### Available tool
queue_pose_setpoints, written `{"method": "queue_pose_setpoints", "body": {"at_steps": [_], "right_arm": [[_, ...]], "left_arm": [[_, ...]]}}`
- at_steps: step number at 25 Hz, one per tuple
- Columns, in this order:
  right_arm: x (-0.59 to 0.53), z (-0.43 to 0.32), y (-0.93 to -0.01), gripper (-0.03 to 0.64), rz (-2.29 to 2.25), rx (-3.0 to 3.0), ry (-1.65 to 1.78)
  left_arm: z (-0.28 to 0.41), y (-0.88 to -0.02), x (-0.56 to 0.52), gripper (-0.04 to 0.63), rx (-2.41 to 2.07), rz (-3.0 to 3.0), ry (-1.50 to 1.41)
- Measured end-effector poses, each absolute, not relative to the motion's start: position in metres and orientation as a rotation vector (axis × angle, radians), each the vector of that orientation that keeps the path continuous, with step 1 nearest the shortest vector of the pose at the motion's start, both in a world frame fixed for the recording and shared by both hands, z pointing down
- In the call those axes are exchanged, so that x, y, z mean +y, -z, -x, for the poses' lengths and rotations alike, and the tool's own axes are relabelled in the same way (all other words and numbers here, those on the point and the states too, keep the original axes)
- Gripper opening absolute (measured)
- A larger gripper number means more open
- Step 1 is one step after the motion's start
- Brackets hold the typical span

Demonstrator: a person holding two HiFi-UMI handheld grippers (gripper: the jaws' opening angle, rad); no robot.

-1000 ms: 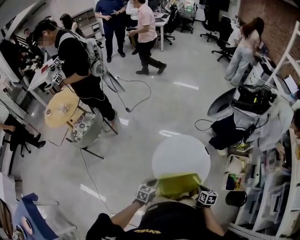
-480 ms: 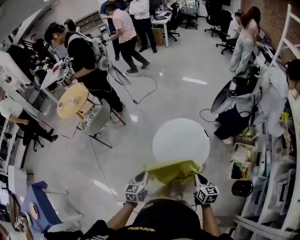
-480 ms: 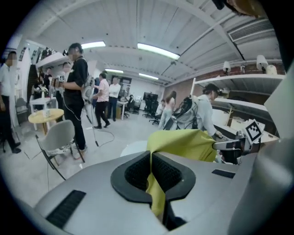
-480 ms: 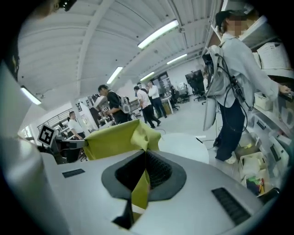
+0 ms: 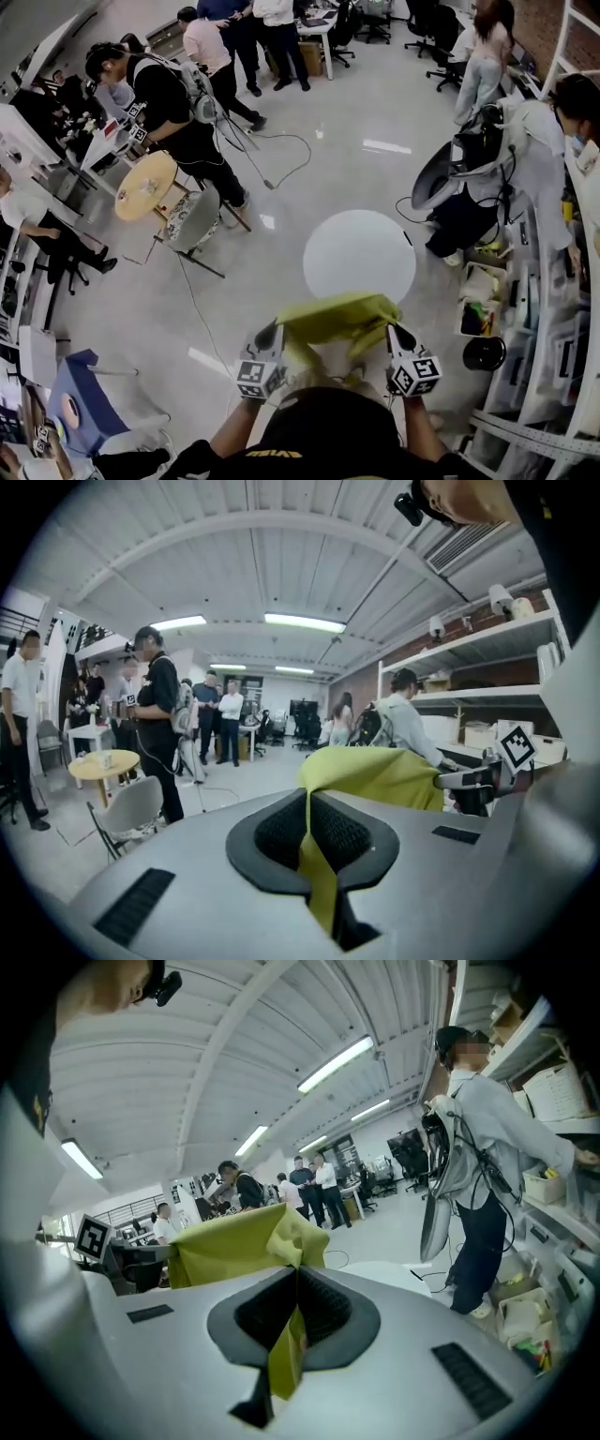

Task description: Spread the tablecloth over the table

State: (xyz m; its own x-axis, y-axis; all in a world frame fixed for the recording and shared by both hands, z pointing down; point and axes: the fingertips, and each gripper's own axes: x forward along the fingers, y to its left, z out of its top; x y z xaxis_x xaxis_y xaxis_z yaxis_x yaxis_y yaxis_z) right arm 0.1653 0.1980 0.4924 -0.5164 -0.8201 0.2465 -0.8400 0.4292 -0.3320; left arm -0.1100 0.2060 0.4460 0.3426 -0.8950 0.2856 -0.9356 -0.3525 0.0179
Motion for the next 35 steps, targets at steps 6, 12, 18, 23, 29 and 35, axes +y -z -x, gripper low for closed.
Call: {"method": "queue_pose_setpoints", "body": {"at_steps": [6,12,18,23,29,35], "right_arm": [[0.223,-0.122,-0.474,0.008,-1.588,-2.587,-0.578],[0.272,-0.091,-0.46,0.008,-1.778,-2.478,-0.585],[0.329,-0.062,-0.445,0.008,-1.92,-2.361,-0.485],[0.353,-0.06,-0.424,0.008,-1.971,-2.357,-0.353],[0.383,-0.08,-0.412,0.008,-1.993,-2.378,-0.306],[0.403,-0.11,-0.414,0.008,-2.017,-2.37,-0.269]], "left_arm": [[0.148,-0.425,0.223,0.02,-1.666,-2.517,-0.29],[0.195,-0.424,0.248,0.02,-1.604,-2.565,-0.22],[0.218,-0.413,0.28,0.02,-1.568,-2.636,-0.144],[0.216,-0.397,0.298,0.02,-1.551,-2.684,-0.088],[0.206,-0.383,0.323,0.02,-1.61,-2.667,-0.071],[0.195,-0.386,0.345,0.02,-1.641,-2.679,-0.137]]}}
